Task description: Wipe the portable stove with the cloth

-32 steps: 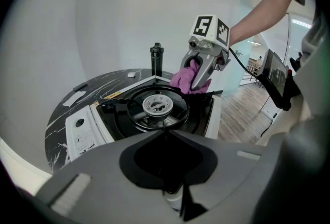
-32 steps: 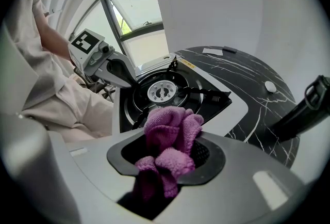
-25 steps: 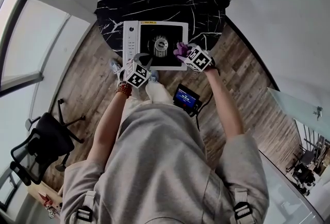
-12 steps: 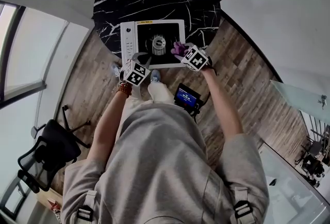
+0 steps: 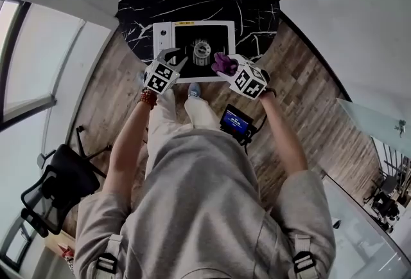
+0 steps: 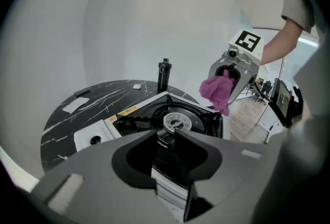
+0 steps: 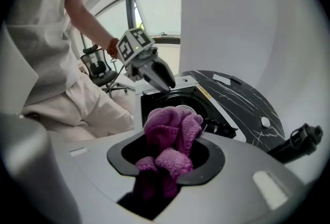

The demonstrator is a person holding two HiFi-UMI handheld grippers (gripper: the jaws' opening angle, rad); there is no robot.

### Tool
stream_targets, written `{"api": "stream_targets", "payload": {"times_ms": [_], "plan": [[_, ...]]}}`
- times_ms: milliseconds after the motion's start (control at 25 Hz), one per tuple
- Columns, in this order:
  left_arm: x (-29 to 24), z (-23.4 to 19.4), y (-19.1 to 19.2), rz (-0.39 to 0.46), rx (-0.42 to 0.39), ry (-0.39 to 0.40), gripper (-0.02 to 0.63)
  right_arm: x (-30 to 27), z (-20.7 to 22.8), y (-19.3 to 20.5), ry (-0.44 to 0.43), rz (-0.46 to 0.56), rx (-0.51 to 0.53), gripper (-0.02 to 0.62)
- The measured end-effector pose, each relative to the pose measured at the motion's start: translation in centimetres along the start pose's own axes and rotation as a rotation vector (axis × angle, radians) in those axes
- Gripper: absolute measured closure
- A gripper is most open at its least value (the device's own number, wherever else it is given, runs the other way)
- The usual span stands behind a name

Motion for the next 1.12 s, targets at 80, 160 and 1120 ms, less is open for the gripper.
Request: {"api": "stream_targets", "payload": {"times_ms": [80, 160, 1120], "plan": [[-0.4, -0.5, -0.3, -0.004, -0.047, -0.008, 0.503, -0.8, -1.2, -0.2, -0.017, -0.055, 0.073, 0.422], [-1.1, -0.7, -0.1, -0.017, -0.088, -0.009, 0.497, -1.6, -2.0, -0.1, -0.029, -0.101, 0.117, 0.422], [-2.2, -1.0, 0.9, -0.094, -0.248, -0.016, 0.497, -5.9, -3.3, -0.2, -0.139, -0.318, 0.22, 0.425]]}}
Point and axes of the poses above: the fingertips, and each gripper's own axes: x backward along the fingers, z to its right, y out of its underside, the point moved 5 cm from there along x, backward along the fingers, and after that the axes turned 10 degrees about -z, right-handed, at the moved point
